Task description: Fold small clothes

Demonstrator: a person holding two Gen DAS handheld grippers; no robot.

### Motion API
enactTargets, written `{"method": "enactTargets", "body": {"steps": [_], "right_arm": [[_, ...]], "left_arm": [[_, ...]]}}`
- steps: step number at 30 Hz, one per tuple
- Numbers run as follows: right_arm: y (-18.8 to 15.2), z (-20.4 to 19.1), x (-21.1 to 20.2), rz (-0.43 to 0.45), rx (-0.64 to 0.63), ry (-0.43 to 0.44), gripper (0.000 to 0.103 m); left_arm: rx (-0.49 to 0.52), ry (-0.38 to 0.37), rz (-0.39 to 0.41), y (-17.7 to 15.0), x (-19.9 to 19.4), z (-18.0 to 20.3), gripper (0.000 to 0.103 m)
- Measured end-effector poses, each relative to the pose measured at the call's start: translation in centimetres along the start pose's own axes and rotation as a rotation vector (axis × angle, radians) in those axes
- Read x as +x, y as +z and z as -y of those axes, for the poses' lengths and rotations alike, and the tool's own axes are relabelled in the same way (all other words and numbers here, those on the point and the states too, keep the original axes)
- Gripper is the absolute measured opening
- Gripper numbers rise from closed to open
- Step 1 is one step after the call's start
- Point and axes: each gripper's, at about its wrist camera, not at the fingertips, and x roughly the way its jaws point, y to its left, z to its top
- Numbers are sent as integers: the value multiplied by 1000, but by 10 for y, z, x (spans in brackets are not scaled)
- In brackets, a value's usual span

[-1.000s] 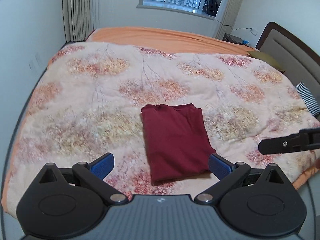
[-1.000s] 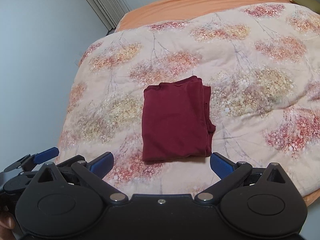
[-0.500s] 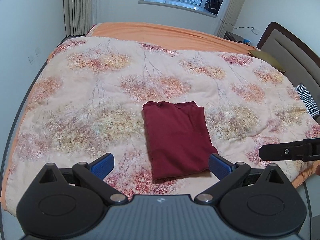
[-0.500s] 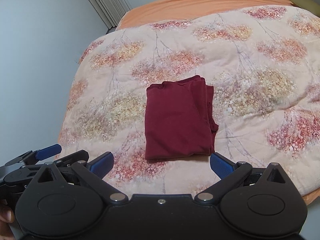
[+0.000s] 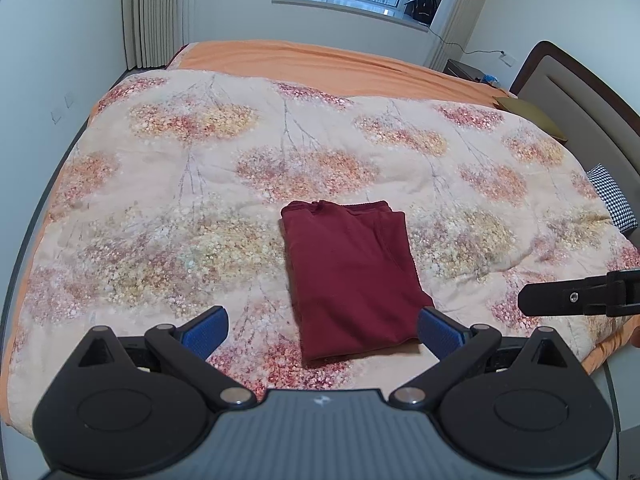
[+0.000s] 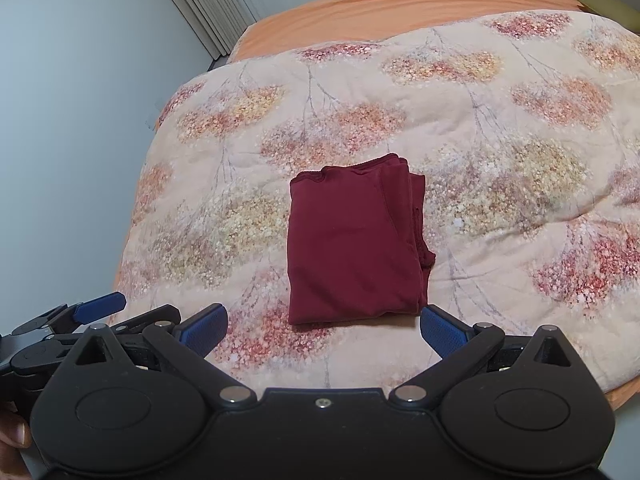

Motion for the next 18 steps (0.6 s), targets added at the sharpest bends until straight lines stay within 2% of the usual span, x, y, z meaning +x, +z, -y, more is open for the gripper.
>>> {"method": "enactTargets", "body": {"steps": [18], "right_arm": [[3, 0, 0, 4, 9, 4, 102]], "left_arm": [[5, -6, -20, 2, 8, -1, 103]]}}
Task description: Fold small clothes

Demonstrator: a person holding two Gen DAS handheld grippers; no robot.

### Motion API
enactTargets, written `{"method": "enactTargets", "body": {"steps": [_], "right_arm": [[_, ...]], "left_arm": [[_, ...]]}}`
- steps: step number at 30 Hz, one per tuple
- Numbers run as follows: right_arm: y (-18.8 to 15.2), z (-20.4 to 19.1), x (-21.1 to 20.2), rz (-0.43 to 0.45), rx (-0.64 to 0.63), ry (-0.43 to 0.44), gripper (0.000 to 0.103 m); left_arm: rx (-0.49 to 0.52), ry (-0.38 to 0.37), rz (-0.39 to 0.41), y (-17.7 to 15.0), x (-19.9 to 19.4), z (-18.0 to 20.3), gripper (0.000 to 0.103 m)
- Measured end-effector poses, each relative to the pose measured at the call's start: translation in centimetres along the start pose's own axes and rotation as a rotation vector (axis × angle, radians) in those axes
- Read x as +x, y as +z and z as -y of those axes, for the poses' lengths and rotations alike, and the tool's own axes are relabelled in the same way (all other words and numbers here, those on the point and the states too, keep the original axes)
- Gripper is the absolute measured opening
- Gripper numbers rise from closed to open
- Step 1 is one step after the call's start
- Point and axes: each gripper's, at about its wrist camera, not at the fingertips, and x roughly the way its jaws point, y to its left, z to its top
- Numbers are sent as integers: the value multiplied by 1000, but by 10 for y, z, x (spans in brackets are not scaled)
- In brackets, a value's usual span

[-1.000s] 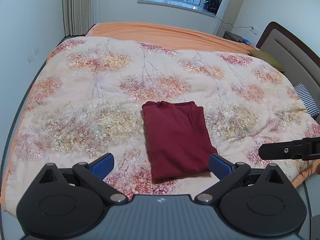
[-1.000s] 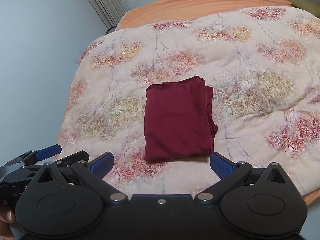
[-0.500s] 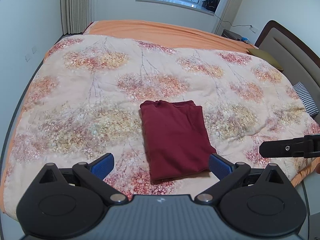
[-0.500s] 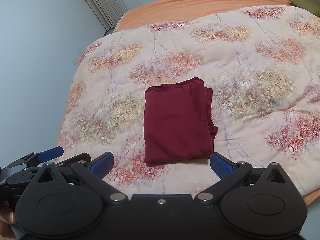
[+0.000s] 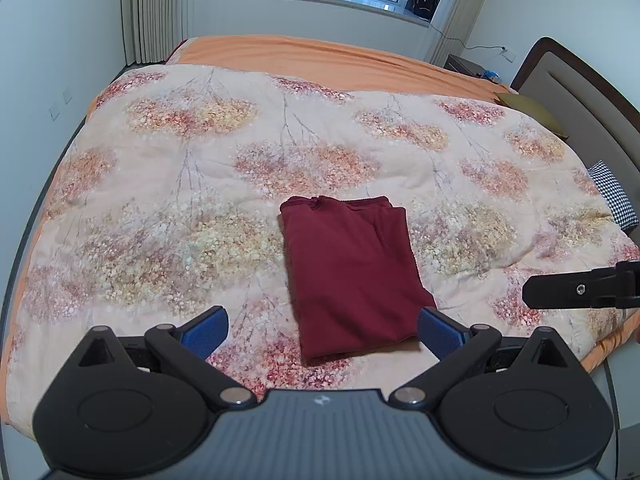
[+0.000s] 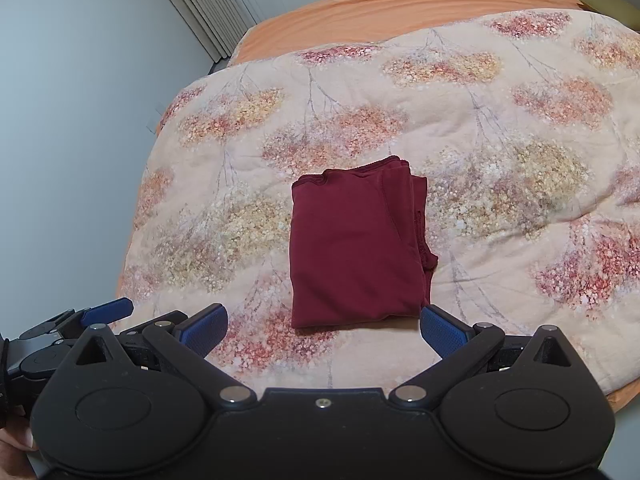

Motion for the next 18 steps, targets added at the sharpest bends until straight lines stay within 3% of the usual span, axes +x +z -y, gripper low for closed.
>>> {"method": "enactTargets", "body": {"steps": [18], "right_arm": [[-1, 0, -1, 2, 7, 0, 102]], "left_arm": [[4, -10, -5, -2, -1, 2, 103]]}}
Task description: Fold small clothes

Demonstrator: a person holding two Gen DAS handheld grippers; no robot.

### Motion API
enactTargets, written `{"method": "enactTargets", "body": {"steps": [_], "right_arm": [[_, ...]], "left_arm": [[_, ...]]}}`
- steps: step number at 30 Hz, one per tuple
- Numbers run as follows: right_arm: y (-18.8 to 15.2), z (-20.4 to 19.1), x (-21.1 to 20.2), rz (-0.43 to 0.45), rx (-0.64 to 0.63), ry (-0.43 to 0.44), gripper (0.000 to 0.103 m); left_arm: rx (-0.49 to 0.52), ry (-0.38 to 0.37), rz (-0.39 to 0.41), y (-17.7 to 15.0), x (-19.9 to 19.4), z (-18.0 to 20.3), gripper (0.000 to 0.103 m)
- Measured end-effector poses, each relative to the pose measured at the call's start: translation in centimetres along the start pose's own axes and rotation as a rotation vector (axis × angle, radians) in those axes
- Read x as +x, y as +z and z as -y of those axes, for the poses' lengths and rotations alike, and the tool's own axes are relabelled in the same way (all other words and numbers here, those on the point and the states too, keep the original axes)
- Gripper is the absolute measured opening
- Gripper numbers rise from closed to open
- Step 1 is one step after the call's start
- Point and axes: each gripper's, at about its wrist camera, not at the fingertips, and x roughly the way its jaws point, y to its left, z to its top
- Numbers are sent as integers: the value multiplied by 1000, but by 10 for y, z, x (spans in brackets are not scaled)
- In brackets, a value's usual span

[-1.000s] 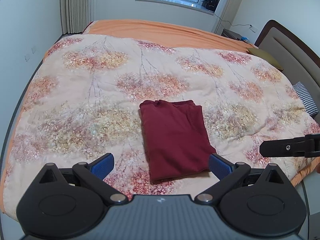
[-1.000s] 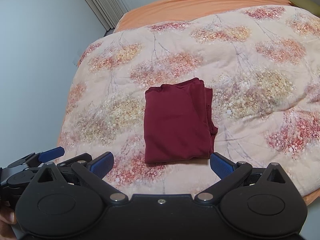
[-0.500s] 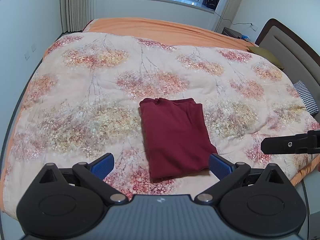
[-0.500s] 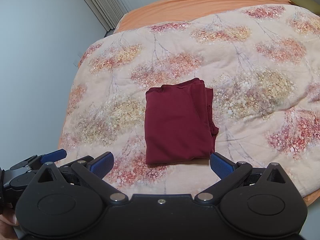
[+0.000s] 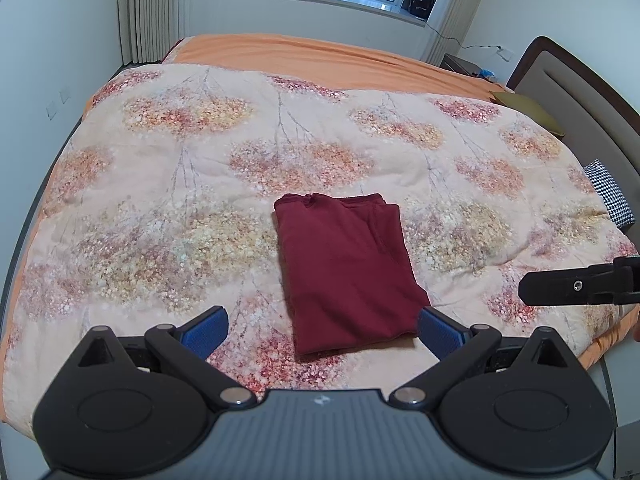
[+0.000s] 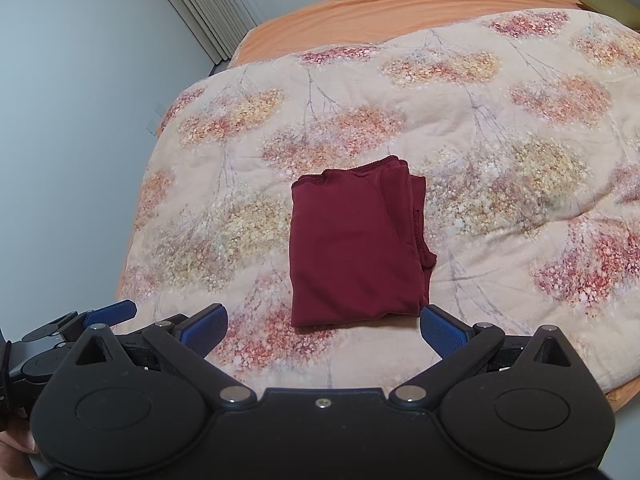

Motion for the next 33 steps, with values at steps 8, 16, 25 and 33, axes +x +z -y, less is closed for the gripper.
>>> {"method": "enactTargets", "body": {"steps": [8, 16, 25, 33], "right_arm": [[-1, 0, -1, 2, 1, 1, 102], [-2, -3, -3, 5, 1, 2, 102], [-3, -4, -4, 8, 3, 4, 102], [-2, -4, -5, 7, 4, 4, 102]], "left_arm": [[0, 0, 1, -1, -1, 0, 103], [-1, 0, 0, -1, -1, 0, 103], [0, -1, 1, -1, -2, -1, 103], [0, 1, 1, -2, -3, 1, 103]]}}
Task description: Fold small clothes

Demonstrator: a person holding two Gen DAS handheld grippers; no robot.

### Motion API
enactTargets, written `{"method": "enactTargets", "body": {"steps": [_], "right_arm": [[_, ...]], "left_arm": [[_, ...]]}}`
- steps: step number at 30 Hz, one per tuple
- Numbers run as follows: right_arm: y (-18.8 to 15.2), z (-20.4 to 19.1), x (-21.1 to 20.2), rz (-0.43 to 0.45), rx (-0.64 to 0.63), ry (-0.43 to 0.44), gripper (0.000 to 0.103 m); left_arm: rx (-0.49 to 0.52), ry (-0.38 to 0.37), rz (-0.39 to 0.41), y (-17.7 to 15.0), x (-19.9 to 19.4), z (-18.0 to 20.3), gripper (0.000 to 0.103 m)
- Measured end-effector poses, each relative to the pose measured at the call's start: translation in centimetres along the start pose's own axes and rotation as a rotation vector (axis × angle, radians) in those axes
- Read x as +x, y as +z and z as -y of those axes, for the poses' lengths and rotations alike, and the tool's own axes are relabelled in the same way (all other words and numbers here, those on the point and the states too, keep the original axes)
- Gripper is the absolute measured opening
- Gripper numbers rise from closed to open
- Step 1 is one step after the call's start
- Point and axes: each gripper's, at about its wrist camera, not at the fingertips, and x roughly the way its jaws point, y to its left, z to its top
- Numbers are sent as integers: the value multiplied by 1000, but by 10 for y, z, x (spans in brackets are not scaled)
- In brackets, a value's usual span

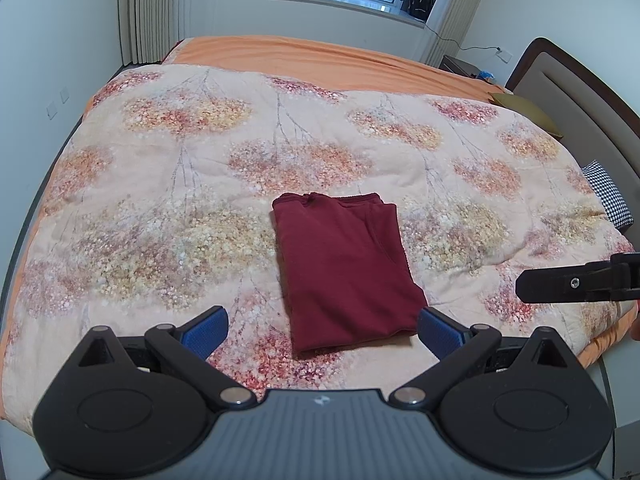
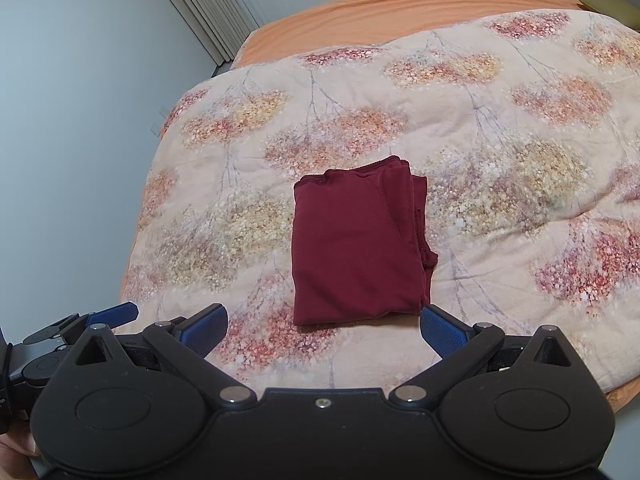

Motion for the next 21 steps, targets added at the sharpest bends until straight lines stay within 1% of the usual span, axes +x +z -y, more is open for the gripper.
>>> {"method": "enactTargets", "body": {"steps": [8, 10, 12, 14, 16, 20, 21], "right_arm": [[0, 0, 0, 1, 0, 0, 102], [0, 0, 0, 1, 1, 0, 102], [0, 0, 1, 1, 0, 1, 102], [1, -1, 1, 0, -1, 3, 102], [1, -1, 1, 0, -1, 4, 102], [1, -1, 1, 0, 3, 6, 102], [1, 0, 1, 0, 1, 7, 102]], "left_arm": [[-7, -12, 0, -1, -1, 1, 103], [-33, -44, -1, -1, -4, 2, 103], [-47, -88, 27, -2, -9, 1, 103], [-41, -82, 62, -2, -15, 4, 103], [-29, -81, 74, 0, -16, 6, 103], [-37, -41, 65, 3, -12, 7, 103], [-39, -42, 59, 3, -11, 5, 103]]}}
